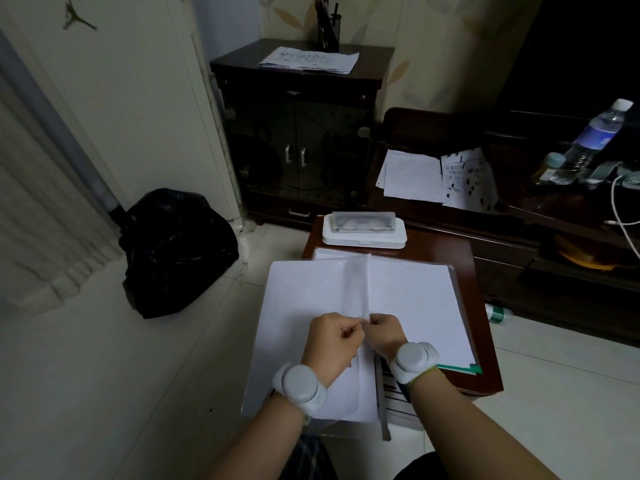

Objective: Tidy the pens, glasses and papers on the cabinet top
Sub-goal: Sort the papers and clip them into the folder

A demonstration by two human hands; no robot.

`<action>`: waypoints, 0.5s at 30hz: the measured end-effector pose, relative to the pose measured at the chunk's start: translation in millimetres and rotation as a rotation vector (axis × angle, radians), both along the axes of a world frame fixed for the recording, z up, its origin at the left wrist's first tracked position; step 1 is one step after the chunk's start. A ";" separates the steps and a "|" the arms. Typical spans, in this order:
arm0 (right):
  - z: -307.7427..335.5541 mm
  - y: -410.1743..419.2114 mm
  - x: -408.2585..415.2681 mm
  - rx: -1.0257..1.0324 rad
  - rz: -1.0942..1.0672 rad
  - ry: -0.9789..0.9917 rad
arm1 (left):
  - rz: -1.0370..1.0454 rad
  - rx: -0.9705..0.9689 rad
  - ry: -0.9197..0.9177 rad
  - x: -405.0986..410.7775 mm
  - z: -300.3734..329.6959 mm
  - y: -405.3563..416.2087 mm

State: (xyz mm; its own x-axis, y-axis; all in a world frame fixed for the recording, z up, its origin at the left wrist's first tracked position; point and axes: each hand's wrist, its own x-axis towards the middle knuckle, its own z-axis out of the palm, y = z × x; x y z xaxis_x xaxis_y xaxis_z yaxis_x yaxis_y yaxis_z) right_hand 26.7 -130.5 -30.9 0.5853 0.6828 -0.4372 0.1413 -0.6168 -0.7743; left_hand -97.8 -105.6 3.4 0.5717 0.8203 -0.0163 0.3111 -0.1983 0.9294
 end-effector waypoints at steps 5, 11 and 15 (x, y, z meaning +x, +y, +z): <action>0.4 3.2 0.4 -0.020 0.011 -0.021 | -0.005 0.033 0.016 -0.5 -1.4 0.8; -2.4 8.3 1.2 -0.074 0.032 0.012 | -0.011 0.035 0.012 -1.9 1.4 1.1; -3.3 9.3 0.9 -0.077 0.048 0.001 | -0.011 0.036 0.024 -1.2 -0.7 2.5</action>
